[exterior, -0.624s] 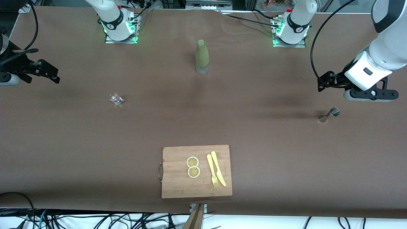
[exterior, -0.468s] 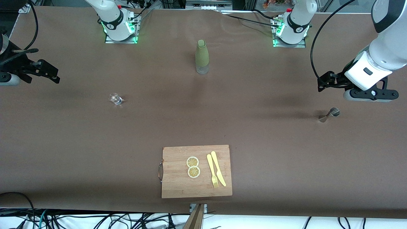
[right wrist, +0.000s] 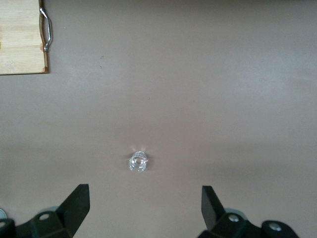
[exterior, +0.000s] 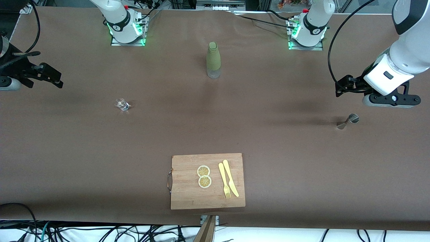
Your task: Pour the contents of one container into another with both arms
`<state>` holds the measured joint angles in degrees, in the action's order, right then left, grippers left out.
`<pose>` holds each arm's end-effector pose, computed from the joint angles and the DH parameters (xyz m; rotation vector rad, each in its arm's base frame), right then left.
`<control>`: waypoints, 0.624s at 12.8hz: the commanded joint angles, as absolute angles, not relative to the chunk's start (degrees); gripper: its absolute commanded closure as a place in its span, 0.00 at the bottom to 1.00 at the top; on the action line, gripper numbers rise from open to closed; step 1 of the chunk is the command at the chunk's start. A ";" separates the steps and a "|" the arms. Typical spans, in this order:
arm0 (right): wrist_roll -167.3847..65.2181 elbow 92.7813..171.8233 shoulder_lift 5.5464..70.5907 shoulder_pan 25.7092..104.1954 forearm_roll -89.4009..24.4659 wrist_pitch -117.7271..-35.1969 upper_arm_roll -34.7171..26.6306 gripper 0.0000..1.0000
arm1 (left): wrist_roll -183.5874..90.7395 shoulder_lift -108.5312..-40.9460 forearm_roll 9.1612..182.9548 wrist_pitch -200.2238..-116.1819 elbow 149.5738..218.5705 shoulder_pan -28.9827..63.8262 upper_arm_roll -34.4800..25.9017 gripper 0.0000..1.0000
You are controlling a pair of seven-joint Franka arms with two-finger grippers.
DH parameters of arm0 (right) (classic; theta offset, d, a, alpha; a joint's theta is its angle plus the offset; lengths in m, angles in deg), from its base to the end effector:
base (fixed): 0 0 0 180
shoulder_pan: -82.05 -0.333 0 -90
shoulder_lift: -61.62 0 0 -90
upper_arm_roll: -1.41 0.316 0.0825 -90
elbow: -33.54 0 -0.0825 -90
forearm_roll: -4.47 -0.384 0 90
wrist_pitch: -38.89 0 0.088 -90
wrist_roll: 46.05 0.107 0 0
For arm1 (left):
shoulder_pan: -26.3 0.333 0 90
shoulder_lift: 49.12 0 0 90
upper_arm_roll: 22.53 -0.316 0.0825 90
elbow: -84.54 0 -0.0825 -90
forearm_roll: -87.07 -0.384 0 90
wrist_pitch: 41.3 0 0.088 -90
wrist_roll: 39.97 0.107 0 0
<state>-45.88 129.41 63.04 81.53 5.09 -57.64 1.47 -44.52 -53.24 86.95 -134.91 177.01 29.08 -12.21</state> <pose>0.5557 0.0046 0.5997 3.1305 0.0128 0.0569 0.5734 -0.0724 0.5694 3.1341 -0.0819 -0.0811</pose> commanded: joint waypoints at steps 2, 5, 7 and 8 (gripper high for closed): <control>-45.08 128.99 63.47 81.35 5.35 -56.73 1.32 0.00 | -31.67 -53.78 87.24 -134.20 175.50 33.30 -12.60 0.00; -45.08 128.99 63.47 81.35 5.35 -56.82 1.32 0.00 | -15.33 -53.78 87.42 -134.20 175.41 38.06 -12.60 0.00; -45.08 128.99 63.47 81.35 5.26 -56.73 1.32 0.00 | -3.82 -53.86 87.51 -134.20 175.41 41.92 -12.60 0.00; -45.08 128.99 63.47 81.35 5.34 -56.73 1.32 0.00 | 1.81 -54.47 87.68 -134.20 175.50 43.51 -12.60 0.00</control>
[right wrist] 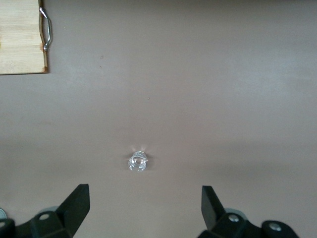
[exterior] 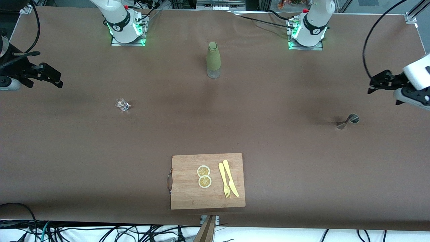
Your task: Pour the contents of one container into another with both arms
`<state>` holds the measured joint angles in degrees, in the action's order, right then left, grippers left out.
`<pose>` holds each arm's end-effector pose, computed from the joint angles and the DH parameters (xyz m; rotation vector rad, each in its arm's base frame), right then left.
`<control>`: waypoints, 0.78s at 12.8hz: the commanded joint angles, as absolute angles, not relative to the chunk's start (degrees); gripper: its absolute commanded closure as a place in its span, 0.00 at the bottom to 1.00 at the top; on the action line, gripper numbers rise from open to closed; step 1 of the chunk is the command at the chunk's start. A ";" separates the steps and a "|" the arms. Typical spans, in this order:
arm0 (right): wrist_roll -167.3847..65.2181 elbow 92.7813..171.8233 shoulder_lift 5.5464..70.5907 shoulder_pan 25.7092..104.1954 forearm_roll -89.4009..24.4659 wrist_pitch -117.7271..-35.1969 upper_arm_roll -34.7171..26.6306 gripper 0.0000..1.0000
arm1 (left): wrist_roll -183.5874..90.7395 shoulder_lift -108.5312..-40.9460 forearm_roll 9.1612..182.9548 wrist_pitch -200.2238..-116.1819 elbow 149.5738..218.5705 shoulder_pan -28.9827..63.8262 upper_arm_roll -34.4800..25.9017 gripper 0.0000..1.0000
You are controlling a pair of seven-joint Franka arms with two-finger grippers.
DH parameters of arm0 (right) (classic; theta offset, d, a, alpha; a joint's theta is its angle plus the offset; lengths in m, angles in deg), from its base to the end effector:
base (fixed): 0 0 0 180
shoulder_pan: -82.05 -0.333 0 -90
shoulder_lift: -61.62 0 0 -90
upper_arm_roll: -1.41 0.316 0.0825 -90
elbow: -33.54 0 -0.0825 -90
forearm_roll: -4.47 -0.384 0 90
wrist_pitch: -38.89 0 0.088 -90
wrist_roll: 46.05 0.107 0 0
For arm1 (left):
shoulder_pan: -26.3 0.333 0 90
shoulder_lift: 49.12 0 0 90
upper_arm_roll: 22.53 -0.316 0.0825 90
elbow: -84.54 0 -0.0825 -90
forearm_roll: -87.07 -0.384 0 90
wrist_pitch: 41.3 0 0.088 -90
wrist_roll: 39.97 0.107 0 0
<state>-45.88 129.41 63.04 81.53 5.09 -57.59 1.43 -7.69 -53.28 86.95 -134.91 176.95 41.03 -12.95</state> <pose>0.5556 0.0042 0.5996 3.1305 0.0117 0.0556 0.5756 0.0552 0.5694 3.0282 -0.7307 -0.0697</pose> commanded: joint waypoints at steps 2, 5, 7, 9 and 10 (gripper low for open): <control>-45.08 128.99 63.47 81.35 5.34 -56.73 1.32 0.00 | 11.22 -55.27 88.73 -134.20 175.50 46.58 -12.60 0.00; -45.08 128.99 63.47 81.35 5.26 -56.73 1.32 0.00 | 24.93 -57.20 88.82 -134.47 175.41 51.06 -12.60 0.00; -45.08 128.99 63.47 81.35 5.26 -56.73 1.32 0.00 | 35.82 -59.39 92.41 -134.38 174.02 55.54 -12.60 0.01; -45.08 128.99 63.47 81.35 5.26 -56.73 1.32 0.00 | 45.24 -61.33 94.18 -134.29 173.48 58.98 -12.60 0.01; -45.08 128.99 63.47 81.35 5.26 -56.73 1.32 0.00 | 48.06 -62.20 96.27 -134.20 173.31 60.99 -12.60 0.02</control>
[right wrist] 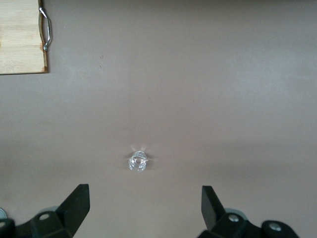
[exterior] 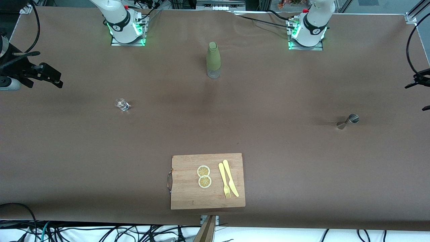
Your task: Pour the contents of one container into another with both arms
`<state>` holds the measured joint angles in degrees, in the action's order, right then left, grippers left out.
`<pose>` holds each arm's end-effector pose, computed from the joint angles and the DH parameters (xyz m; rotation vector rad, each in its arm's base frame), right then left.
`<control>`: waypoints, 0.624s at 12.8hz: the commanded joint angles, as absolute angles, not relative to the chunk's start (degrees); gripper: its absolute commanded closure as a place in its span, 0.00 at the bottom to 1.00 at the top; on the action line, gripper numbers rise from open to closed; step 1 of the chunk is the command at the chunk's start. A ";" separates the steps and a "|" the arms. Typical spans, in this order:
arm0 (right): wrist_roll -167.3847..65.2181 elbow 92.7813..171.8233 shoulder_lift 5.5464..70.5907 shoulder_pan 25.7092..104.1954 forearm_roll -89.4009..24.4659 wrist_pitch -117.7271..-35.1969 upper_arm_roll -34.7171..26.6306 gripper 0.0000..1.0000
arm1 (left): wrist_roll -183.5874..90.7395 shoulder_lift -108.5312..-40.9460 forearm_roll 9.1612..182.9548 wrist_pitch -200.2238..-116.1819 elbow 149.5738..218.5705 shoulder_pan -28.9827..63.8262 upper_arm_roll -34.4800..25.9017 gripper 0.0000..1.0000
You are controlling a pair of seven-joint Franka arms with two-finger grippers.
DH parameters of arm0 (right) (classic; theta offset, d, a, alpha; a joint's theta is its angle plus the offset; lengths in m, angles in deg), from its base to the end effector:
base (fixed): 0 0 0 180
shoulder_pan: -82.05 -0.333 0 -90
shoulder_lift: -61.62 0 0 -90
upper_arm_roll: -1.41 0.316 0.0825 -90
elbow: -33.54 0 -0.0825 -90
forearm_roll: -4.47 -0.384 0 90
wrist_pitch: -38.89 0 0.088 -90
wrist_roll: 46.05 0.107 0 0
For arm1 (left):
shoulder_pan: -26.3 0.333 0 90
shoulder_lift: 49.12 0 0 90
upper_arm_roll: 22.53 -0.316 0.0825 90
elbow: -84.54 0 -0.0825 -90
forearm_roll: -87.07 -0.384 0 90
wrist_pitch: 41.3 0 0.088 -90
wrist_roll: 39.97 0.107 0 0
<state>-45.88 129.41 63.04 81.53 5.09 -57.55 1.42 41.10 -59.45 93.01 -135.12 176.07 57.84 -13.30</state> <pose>0.5555 0.0041 0.5995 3.1305 0.0114 0.0545 0.5588 0.2253 0.5148 2.5825 -1.4292 0.0264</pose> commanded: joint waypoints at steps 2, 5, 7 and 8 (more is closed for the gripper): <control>-45.08 128.99 63.47 81.35 5.26 -56.73 1.32 0.00 | 54.91 -64.40 98.39 -134.12 172.43 63.20 -12.60 0.03; -45.09 128.99 63.47 81.35 5.26 -56.73 1.32 0.00 | 58.20 -67.92 102.87 -134.03 172.25 65.67 -12.59 0.03; -45.78 128.99 63.03 81.35 5.34 -56.47 1.32 0.00 | 60.46 -69.50 105.41 -133.85 172.34 66.46 -12.51 0.00; -45.53 129.08 63.11 81.35 5.35 -56.47 1.32 0.00 | 65.27 -70.99 108.05 -133.85 172.43 67.77 -12.51 0.00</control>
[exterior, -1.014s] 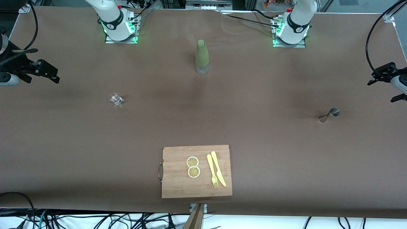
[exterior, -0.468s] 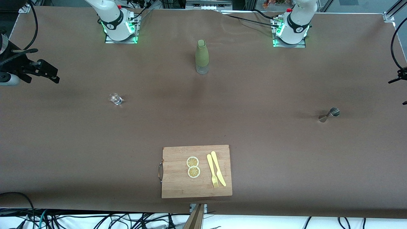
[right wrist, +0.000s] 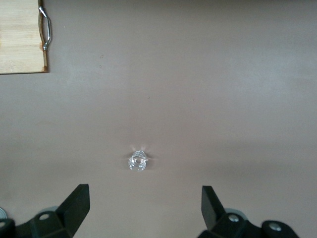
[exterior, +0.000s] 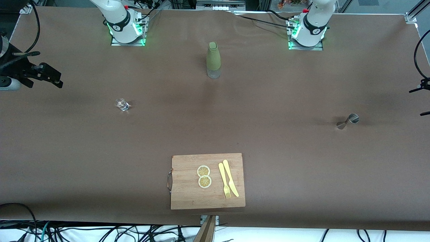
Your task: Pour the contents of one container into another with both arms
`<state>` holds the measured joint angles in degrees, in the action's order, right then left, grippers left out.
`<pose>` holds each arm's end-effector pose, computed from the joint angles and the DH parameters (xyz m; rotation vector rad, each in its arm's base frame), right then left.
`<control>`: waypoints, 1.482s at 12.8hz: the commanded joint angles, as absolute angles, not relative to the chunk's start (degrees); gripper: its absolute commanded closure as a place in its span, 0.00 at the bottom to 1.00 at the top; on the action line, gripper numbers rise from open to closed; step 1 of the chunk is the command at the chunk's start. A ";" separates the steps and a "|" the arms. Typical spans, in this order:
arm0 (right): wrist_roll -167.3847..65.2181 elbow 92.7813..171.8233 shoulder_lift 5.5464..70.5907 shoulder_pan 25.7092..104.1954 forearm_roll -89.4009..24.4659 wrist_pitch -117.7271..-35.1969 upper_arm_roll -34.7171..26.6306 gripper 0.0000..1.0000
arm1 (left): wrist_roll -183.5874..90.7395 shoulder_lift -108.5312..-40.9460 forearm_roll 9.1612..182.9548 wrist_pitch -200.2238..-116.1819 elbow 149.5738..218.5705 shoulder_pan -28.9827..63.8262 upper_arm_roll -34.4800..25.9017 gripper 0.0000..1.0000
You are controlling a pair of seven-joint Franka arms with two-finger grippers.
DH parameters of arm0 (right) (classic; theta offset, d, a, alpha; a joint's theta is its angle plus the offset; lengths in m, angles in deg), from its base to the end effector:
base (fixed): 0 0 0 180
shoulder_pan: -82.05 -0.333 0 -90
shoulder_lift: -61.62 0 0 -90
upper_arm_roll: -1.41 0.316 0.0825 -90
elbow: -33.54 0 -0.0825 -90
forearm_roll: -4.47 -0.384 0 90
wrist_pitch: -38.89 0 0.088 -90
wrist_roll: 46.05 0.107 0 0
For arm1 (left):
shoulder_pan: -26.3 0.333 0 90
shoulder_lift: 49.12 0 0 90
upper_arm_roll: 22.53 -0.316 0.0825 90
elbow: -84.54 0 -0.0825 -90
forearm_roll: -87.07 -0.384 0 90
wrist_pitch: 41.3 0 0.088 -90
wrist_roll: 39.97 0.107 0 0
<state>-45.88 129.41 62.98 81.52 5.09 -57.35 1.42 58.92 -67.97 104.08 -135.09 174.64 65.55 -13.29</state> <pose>0.5555 0.0042 0.5986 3.1306 0.0117 0.0474 0.5534 0.2981 0.4405 2.3107 -1.4834 0.2779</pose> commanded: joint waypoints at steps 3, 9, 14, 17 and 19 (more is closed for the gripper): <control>-46.13 129.08 62.94 81.35 5.34 -56.38 1.32 0.00 | 72.43 -77.15 113.26 -133.24 172.43 71.47 -12.51 0.00; -72.80 129.35 57.24 81.87 5.26 -55.07 0.18 0.00 | 76.20 -85.14 113.78 -133.67 172.25 70.68 -12.07 0.00; -98.57 129.52 49.95 86.96 -5.97 -54.71 -1.05 0.00 | 80.08 -90.33 116.33 -134.90 172.25 69.81 -12.07 0.00; -113.25 129.52 45.90 89.87 -11.78 -54.80 -1.05 0.00 | 85.08 -93.66 119.13 -136.14 172.25 69.54 -12.15 0.00; -120.98 129.52 44.05 90.75 -14.50 -54.71 -1.05 0.00 | 87.89 -95.69 121.94 -137.62 172.34 69.63 -12.16 0.00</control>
